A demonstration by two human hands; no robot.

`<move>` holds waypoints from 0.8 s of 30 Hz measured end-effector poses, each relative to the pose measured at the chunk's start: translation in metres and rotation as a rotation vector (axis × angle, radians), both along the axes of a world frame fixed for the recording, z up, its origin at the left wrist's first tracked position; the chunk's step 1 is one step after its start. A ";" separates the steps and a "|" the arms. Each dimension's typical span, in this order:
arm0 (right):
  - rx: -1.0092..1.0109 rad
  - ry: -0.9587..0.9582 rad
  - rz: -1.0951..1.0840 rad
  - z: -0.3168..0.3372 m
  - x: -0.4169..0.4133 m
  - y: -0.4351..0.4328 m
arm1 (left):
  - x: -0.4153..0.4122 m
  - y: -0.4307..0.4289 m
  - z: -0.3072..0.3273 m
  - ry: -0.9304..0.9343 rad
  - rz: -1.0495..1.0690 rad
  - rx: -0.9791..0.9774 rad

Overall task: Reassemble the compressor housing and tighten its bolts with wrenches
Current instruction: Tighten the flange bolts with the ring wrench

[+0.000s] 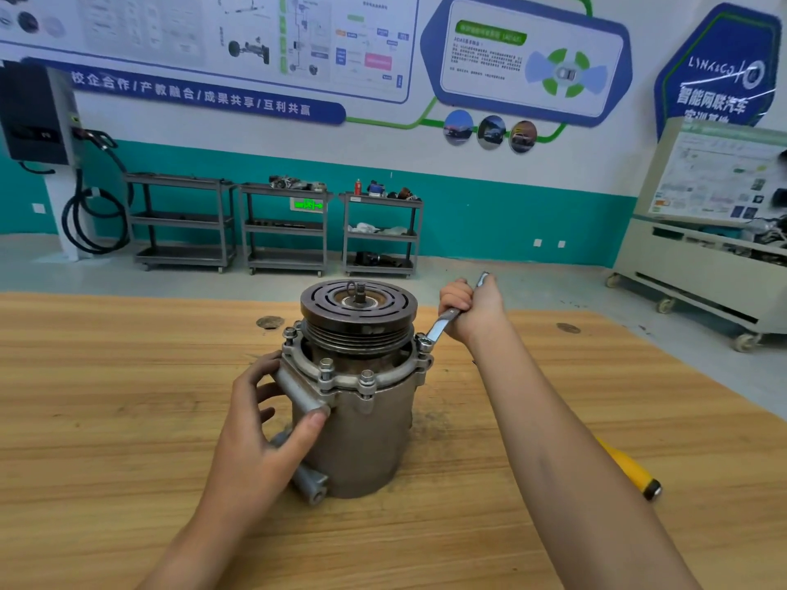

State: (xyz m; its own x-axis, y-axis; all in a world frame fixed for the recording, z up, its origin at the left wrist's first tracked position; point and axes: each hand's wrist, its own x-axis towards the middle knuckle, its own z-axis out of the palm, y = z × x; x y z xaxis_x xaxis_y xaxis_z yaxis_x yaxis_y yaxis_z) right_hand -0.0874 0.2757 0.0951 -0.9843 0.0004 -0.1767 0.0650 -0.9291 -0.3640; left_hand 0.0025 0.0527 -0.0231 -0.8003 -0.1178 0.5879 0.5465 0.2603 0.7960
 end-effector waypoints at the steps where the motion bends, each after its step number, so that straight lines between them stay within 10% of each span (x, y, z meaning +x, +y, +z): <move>1: -0.022 -0.014 -0.023 -0.003 0.001 0.002 | 0.000 0.000 0.000 0.000 0.001 0.003; 16: -0.032 0.202 -0.839 -0.040 0.108 -0.019 | 0.002 0.002 -0.001 -0.014 -0.005 0.027; 24: 0.586 0.619 -1.112 -0.072 0.140 -0.084 | 0.001 0.002 -0.004 -0.011 0.008 0.011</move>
State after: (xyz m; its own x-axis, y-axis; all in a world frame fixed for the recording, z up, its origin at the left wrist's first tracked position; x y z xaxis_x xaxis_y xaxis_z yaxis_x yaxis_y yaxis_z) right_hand 0.0524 0.1915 0.0236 -0.3369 0.7434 0.5778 -0.9072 -0.0921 -0.4105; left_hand 0.0037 0.0549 -0.0267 -0.8055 -0.1310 0.5780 0.5358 0.2557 0.8047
